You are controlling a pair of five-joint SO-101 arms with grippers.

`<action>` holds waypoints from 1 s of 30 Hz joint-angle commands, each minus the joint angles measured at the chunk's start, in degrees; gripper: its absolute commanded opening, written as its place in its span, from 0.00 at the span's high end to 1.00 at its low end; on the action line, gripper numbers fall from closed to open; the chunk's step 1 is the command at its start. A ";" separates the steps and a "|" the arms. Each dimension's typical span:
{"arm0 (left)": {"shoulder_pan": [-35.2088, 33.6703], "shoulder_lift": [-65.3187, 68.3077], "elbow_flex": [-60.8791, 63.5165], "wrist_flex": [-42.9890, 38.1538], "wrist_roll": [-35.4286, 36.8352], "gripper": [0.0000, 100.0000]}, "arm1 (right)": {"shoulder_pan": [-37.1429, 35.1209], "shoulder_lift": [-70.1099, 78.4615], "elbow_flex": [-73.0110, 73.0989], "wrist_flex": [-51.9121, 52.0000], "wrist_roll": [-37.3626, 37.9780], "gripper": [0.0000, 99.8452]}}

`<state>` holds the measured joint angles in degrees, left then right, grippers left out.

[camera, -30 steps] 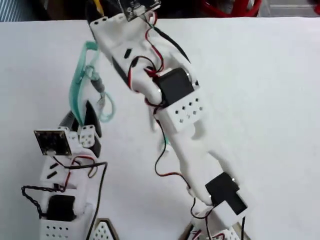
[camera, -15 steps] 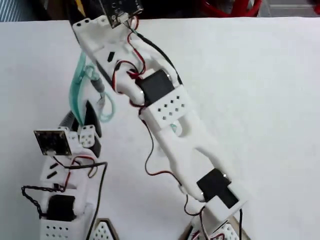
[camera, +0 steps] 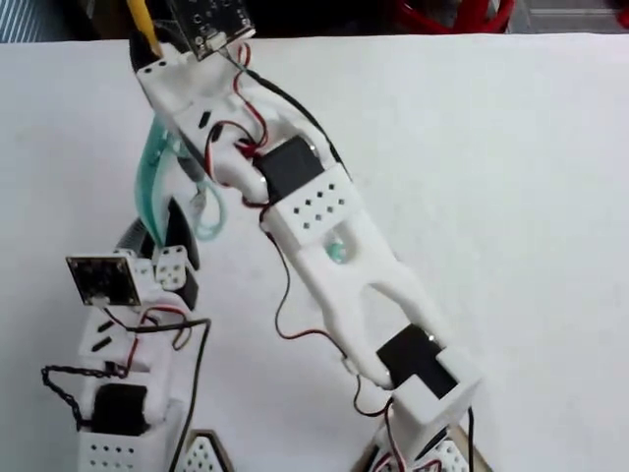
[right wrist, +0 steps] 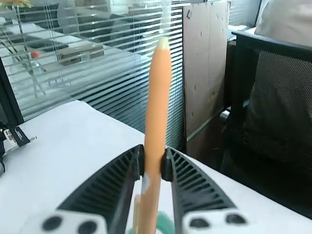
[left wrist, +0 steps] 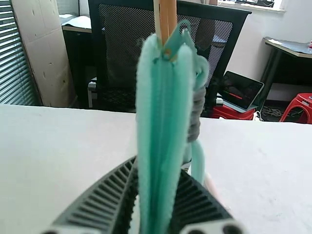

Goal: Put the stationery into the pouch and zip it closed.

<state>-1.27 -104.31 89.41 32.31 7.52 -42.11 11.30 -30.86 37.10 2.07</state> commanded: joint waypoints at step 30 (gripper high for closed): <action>-1.71 -0.04 -0.35 -0.26 0.97 0.89 | 15.96 -14.99 -1.58 31.69 -0.44 0.78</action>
<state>-2.59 -104.31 89.41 32.31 7.78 -33.41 -0.31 -31.74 67.43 1.98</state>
